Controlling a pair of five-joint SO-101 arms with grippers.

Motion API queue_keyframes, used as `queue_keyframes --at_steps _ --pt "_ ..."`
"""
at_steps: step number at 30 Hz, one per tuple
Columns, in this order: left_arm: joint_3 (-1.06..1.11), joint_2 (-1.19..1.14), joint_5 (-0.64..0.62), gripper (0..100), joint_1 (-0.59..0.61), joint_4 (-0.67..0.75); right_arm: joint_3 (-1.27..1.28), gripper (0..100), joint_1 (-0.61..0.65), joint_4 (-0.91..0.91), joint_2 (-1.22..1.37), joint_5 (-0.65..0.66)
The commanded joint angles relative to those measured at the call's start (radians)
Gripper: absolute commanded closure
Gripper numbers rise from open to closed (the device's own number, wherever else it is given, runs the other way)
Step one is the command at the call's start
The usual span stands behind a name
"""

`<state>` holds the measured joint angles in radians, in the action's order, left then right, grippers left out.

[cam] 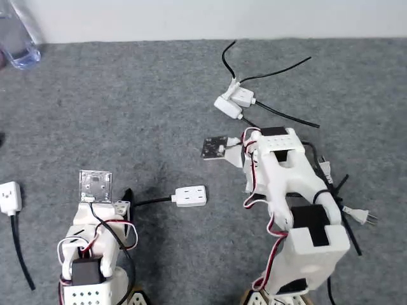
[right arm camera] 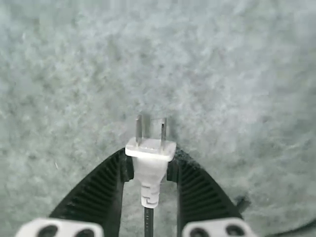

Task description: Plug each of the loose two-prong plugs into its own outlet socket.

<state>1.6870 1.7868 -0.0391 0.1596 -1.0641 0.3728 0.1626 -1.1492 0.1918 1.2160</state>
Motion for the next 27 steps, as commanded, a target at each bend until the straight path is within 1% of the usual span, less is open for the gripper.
queue_keyframes --at_steps 1,3,7,10,14,17,21,25,27 --pt "-0.002 0.008 0.003 83 -0.005 0.011 -0.009 99.0 0.062 -0.09 -0.142 -0.031" --pt "-0.002 0.008 0.005 83 -0.008 0.044 -0.006 99.0 0.102 -0.14 -0.203 -0.037" --pt "-0.002 0.008 0.003 83 -0.04 0.118 -0.006 99.0 0.163 -0.176 -0.292 -0.123" --pt "-0.002 0.009 -0.005 83 -0.054 0.212 -0.006 99.0 0.202 -0.176 -0.32 -0.184" --pt "-0.004 0.009 -0.146 83 -0.084 0.327 -0.006 99.0 0.252 -0.173 -0.325 -0.253" --pt "-0.004 0.009 -0.25 83 -0.161 0.37 -0.006 99.0 0.282 -0.165 -0.323 -0.287" --pt "-0.008 0.009 -0.371 83 -0.264 0.402 -0.006 99.0 0.306 -0.165 -0.323 -0.29" --pt "-0.008 0.009 -0.457 83 -0.282 0.506 -0.006 99.0 0.308 -0.165 -0.323 -0.296" --pt "-0.008 0.009 -0.503 83 -0.284 0.531 -0.012 99.0 0.309 -0.165 -0.326 -0.313"
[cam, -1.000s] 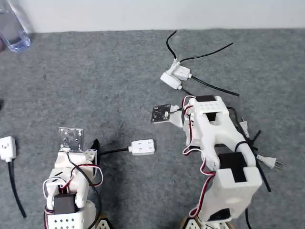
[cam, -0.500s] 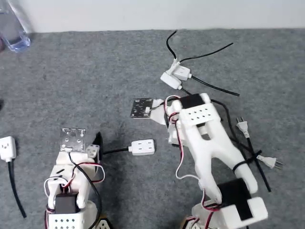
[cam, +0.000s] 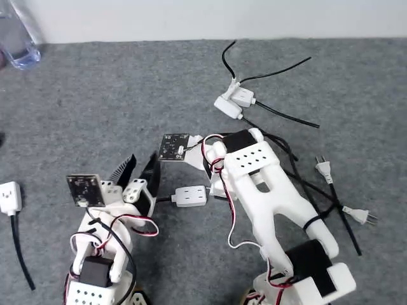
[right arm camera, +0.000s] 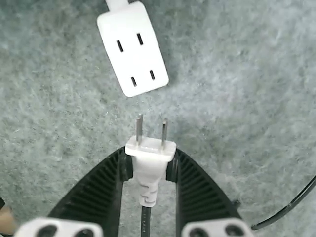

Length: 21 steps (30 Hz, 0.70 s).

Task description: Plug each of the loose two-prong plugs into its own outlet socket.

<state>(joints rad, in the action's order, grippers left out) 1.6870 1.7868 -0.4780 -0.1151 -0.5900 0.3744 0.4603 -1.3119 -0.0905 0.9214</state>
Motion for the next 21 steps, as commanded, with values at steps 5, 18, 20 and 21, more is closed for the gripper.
queue_keyframes --at_steps 5,18,20,21 --pt "-0.005 0.009 -0.15 83 -0.009 0.061 -0.038 99.0 0.03 0.021 -0.041 -0.023" --pt "-0.007 0.009 -0.16 83 -0.15 0.064 -0.221 99.0 0.114 0.008 -0.048 -0.137" --pt "-0.005 0.009 -0.16 83 -0.149 0.064 -0.227 99.0 0.114 0.008 -0.05 -0.137" --pt "-0.004 0.009 -0.16 83 -0.149 0.064 -0.235 99.0 0.114 0.008 -0.05 -0.141"
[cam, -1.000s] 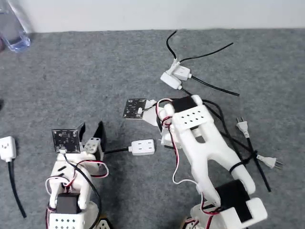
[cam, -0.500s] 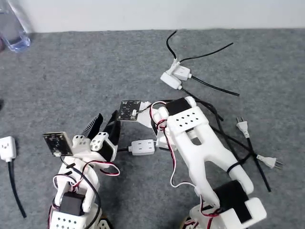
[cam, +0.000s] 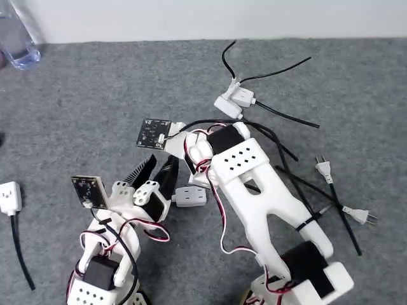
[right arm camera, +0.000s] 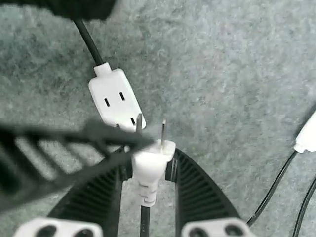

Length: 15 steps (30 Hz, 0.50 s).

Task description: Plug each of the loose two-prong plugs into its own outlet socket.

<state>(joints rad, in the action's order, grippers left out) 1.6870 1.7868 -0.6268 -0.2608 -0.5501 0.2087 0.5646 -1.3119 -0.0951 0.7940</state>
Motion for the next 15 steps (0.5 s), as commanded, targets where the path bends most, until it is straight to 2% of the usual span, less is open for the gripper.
queue_keyframes --at_steps 1,15 --pt "-0.004 0.009 -0.011 83 -0.003 0.025 -0.078 99.0 0.01 0.008 -0.045 -0.028" --pt "-0.004 0.009 -0.011 83 -0.002 0.02 -0.252 99.0 0.099 -0.162 -0.045 -0.08"
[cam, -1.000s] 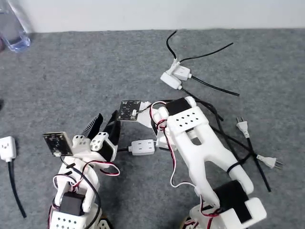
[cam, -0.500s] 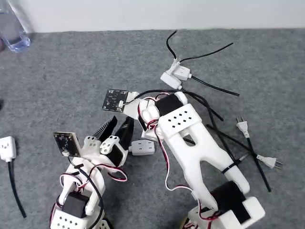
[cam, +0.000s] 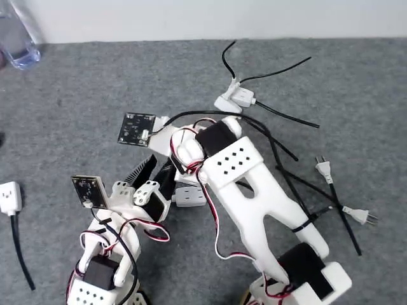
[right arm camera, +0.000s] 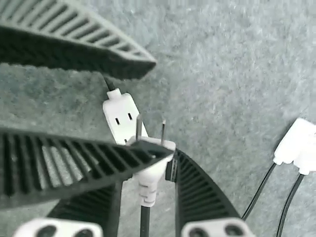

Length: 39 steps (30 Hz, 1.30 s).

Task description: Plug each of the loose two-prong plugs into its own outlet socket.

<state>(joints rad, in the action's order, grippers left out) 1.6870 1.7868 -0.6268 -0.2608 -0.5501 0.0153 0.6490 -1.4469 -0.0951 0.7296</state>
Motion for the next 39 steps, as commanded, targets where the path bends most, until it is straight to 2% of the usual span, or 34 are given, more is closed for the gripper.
queue_keyframes --at_steps 1,23,39 --pt "-0.004 0.008 -0.011 83 -0.002 0.02 -0.058 99.0 0.018 -0.03 -0.045 -0.017" --pt "-0.004 0.008 -0.011 83 -0.002 0.018 -0.058 99.0 0.062 -0.085 -0.173 -0.018" --pt "-0.002 0.008 -0.011 83 -0.002 -0.003 -0.112 99.0 0.099 -0.105 -0.232 -0.08"
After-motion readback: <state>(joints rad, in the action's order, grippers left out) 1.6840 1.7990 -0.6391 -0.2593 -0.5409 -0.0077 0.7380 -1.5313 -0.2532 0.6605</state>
